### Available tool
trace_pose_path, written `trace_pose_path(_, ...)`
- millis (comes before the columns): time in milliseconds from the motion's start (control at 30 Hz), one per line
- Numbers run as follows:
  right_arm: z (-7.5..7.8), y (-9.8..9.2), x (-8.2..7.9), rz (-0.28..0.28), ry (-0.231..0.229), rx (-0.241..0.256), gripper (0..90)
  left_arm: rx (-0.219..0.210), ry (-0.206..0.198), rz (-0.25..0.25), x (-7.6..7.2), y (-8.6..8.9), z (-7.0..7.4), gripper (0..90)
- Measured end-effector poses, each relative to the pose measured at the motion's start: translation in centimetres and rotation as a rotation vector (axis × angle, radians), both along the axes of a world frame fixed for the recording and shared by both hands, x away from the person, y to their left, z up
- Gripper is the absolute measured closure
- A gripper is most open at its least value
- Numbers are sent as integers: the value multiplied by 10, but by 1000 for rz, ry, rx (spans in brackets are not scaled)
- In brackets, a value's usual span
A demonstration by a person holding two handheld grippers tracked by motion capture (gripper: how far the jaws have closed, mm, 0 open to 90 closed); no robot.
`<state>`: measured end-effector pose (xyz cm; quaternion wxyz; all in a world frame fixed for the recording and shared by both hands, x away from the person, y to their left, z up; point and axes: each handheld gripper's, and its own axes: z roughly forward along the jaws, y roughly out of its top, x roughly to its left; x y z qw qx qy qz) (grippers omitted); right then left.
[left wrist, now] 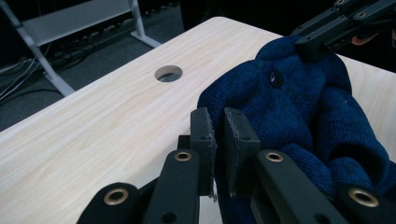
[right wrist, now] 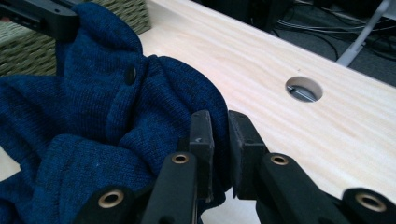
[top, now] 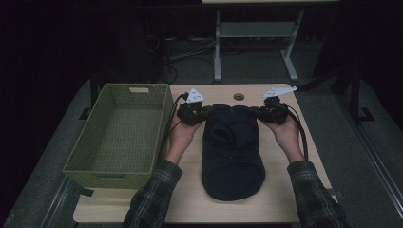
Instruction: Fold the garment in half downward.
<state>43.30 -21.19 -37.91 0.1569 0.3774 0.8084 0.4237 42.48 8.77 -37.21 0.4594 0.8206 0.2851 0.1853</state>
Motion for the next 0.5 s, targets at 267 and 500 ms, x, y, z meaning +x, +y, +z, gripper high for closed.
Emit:
trace_pose_path(267,-5,1,-23,15,-27,-28,808,5,-30,-27,-21,1,-4,826)
trace_pose_path(500,9,6,-13,-13,-70,-43,808,-17,-62,0,-6,1,13,826)
